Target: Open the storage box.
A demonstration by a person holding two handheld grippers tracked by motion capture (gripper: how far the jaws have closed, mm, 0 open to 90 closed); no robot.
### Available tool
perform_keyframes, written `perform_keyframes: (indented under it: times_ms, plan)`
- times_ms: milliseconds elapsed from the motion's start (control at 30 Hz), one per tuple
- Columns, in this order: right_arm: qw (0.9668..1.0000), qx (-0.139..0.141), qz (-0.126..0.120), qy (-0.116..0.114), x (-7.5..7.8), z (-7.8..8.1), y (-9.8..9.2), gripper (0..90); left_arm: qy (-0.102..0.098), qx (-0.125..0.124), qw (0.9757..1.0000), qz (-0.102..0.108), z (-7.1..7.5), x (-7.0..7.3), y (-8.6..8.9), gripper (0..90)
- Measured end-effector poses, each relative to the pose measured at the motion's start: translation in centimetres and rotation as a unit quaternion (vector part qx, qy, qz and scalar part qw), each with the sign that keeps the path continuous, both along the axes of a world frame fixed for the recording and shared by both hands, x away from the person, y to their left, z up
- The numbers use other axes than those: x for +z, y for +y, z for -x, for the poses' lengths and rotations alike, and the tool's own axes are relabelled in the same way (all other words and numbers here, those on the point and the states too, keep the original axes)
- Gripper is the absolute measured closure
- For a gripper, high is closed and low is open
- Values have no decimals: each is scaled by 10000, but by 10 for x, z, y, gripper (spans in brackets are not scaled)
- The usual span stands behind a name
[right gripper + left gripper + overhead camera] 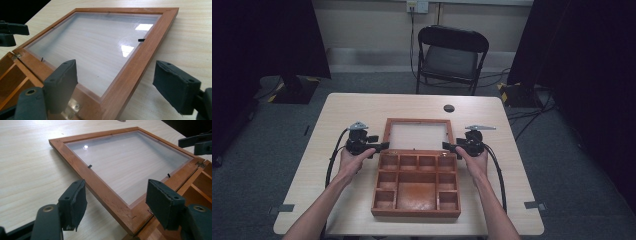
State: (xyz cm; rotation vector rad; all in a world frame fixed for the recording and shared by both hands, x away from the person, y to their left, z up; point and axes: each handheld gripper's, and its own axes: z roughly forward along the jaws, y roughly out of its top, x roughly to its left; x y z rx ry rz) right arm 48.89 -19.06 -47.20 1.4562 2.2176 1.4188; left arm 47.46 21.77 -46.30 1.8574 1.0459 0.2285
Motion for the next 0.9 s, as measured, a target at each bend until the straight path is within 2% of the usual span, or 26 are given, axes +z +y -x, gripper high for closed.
perform_keyframes:
  times_ms: [267,400,433,500,533,633,733,900]
  plan:
    - [9997,-4,132,-185,19,17,-8,163,-92,3,9999,-138,11,9,8,261]
    - [9996,18,188,-220,23,25,-12,161,-77,-28,9998,-181,15,11,10,253]
    - [9995,0,215,-213,24,27,-12,156,-124,-126,9992,-346,19,13,10,253]
    - [9991,-37,345,-223,27,35,-17,157,-289,-98,9985,-462,26,15,11,262]
    - [9987,-26,431,-263,28,38,-19,158,-307,-93,9983,-483,29,16,11,261]
    - [9977,-72,589,-325,30,48,-26,166,-295,-128,9977,-604,34,15,15,219]
    - [9970,-90,690,-330,33,60,-33,167,-179,-124,9975,-673,39,13,21,218]
    - [9966,-160,735,-348,33,77,-45,167,-101,-117,9968,-779,50,10,29,217]
